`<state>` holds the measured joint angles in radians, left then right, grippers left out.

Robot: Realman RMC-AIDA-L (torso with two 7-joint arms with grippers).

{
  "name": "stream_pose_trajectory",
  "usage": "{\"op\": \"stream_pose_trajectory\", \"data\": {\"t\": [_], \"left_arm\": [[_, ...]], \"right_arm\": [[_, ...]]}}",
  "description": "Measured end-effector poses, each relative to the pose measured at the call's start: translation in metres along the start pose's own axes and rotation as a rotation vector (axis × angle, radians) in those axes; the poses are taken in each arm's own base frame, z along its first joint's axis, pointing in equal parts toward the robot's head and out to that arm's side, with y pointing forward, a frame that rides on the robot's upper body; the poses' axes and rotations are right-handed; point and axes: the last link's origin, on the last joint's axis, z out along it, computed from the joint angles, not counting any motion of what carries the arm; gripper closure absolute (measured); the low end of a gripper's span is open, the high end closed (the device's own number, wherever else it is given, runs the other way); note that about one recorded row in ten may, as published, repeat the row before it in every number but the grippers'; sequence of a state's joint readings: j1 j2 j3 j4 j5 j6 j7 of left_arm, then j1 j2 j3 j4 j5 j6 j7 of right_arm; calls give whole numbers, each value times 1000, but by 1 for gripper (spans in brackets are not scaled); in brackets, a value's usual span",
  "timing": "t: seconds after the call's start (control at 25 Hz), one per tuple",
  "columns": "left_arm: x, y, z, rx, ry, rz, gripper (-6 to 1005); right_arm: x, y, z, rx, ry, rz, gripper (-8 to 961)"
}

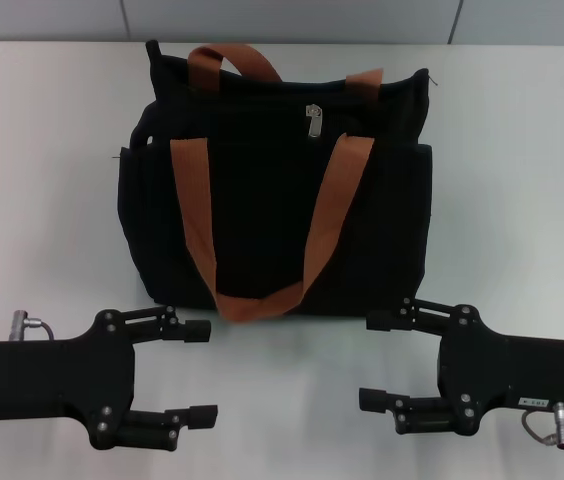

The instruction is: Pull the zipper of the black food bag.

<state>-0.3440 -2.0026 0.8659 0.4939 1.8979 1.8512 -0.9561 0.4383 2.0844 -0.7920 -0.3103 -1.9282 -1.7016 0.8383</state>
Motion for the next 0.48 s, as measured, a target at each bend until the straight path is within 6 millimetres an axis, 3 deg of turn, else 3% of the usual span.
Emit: {"op": "stream_pose_trajectory", "data": {"t": [0.48], "left_arm": [[0,1,-2,2,-1,-2,184]], "right_arm": [[-1,-1,1,3,-4,-4,135]]}}
